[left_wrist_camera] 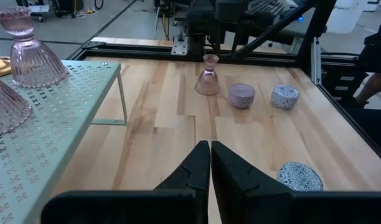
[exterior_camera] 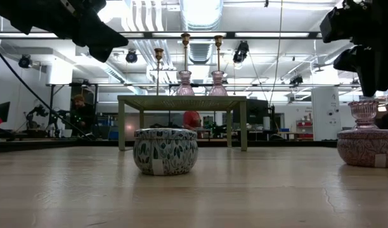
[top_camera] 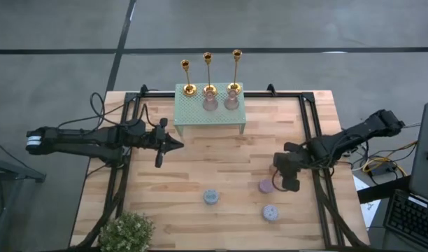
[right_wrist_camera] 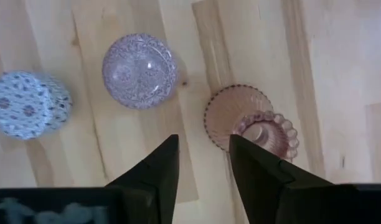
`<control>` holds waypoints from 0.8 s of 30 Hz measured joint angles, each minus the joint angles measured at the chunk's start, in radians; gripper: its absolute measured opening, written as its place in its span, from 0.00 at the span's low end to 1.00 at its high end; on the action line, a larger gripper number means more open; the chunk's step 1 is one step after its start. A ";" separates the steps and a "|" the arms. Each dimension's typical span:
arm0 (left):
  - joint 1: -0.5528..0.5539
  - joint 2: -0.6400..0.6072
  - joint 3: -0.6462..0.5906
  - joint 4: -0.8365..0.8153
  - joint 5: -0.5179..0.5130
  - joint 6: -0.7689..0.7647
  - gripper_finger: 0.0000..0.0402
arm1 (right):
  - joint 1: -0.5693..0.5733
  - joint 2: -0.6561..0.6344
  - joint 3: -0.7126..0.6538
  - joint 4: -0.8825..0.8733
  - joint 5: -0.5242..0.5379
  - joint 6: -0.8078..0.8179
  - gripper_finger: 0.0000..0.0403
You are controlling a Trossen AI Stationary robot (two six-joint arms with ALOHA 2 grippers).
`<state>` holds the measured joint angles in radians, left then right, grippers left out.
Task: Pick & Place candle stick holders
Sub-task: Put the pink candle holder on the shelf aligned with the other pink candle holders
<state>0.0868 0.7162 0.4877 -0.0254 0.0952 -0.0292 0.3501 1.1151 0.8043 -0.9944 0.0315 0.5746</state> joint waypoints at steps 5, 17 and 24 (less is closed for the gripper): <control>0.000 0.000 0.000 0.000 0.000 -0.001 0.05 | 0.048 0.039 0.026 -0.030 0.066 -0.004 0.35; 0.000 0.002 0.000 0.005 -0.001 -0.002 0.05 | 0.067 0.072 0.029 -0.072 0.103 0.005 0.28; 0.000 0.003 0.000 0.004 -0.001 -0.001 0.05 | 0.067 0.134 0.025 -0.072 0.111 -0.003 0.23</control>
<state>0.0869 0.7195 0.4877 -0.0217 0.0940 -0.0306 0.4168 1.2493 0.8296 -1.0668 0.1420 0.5716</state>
